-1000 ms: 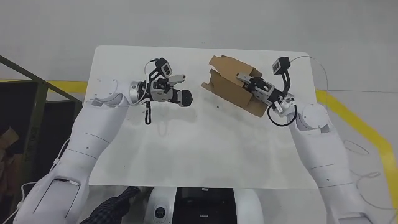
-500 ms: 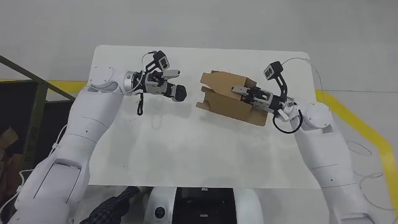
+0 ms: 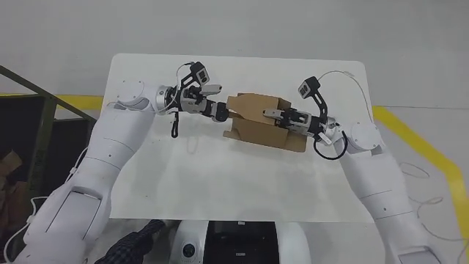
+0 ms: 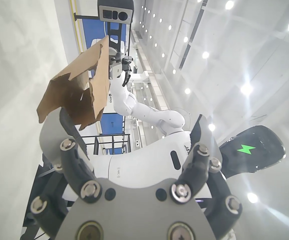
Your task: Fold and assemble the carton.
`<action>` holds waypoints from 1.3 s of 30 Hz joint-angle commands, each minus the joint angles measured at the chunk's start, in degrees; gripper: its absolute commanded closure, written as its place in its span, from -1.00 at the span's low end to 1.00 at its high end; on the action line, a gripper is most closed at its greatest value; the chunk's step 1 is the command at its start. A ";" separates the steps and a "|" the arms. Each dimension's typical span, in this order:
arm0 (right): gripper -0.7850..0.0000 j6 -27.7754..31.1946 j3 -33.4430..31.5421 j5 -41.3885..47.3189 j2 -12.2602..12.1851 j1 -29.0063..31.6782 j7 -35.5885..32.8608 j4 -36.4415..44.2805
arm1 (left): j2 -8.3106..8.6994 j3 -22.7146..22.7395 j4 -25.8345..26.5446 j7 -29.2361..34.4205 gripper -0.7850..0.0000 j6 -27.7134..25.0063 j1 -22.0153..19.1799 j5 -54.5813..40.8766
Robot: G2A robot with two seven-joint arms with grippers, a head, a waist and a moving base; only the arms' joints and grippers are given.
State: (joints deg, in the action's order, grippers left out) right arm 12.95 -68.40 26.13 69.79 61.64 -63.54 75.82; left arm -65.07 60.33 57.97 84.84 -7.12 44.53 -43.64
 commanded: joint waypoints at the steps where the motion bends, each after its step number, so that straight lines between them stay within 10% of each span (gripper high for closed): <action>1: 1.00 -0.01 0.28 -0.25 -0.02 0.05 -0.05 0.16 | -0.11 0.00 0.04 -0.09 -1.00 0.26 -0.07 -0.62; 39: 1.00 1.10 2.65 0.29 -0.32 1.12 1.90 3.01 | -1.02 0.17 -0.57 -2.40 -1.00 0.69 -0.51 -1.38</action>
State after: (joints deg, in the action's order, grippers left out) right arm 14.03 -65.75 26.34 69.50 62.68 -61.55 78.73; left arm -66.05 60.44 57.57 82.59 -6.29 44.10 -44.92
